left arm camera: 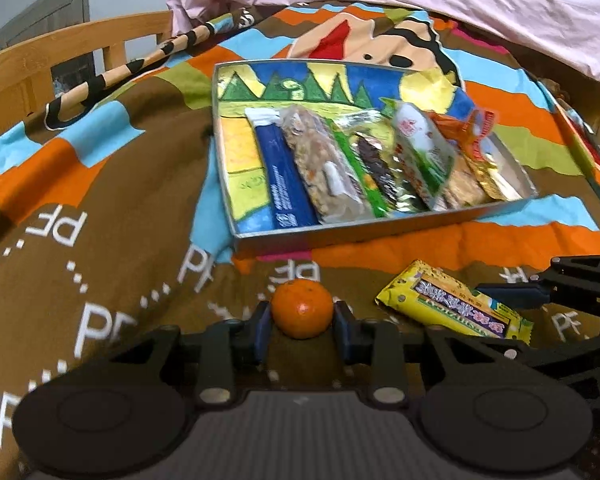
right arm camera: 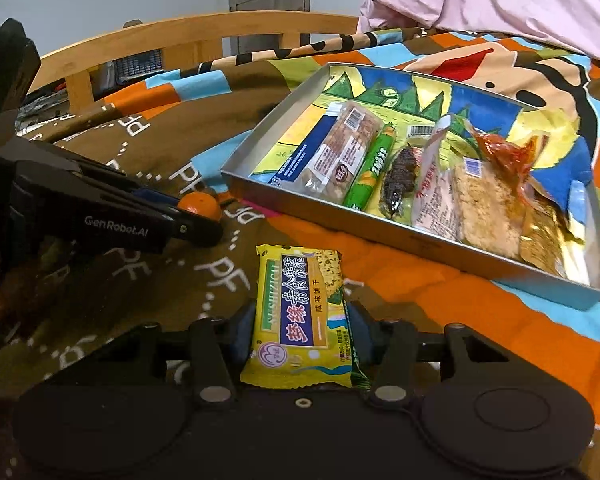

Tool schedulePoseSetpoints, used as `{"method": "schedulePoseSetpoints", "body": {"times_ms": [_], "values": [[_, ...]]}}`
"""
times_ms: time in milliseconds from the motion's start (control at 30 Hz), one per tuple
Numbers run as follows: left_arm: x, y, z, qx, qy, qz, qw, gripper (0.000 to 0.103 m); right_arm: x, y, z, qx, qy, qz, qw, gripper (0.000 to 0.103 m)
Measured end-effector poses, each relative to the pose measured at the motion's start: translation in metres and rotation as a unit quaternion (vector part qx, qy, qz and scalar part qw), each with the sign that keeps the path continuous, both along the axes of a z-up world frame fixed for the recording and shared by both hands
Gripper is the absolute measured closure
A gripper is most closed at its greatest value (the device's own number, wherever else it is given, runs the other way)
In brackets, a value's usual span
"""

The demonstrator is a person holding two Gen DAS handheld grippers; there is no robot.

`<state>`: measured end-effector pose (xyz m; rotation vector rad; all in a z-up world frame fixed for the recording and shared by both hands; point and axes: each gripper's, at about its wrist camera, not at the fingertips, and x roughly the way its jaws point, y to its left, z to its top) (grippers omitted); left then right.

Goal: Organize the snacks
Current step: 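Grasp the small orange with the left tool while the right tool grasps the yellow biscuit packet, then lift and carry the orange and biscuit packet over the tray with both tools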

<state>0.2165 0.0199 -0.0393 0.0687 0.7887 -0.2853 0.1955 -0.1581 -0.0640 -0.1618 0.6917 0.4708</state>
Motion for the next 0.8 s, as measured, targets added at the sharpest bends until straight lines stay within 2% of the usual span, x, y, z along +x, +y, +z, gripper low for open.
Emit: {"method": "schedulePoseSetpoints", "body": {"times_ms": [500, 800], "values": [[-0.067, -0.017, 0.007, -0.030, 0.021, -0.031, 0.9989, 0.068, -0.084, -0.022, 0.005, 0.001, 0.010, -0.043, 0.999, 0.053], [-0.095, -0.023, 0.013, -0.040, 0.025, -0.046, 0.9978, 0.068, -0.116, -0.016, 0.017, -0.046, -0.038, -0.034, 0.998, 0.053]]}}
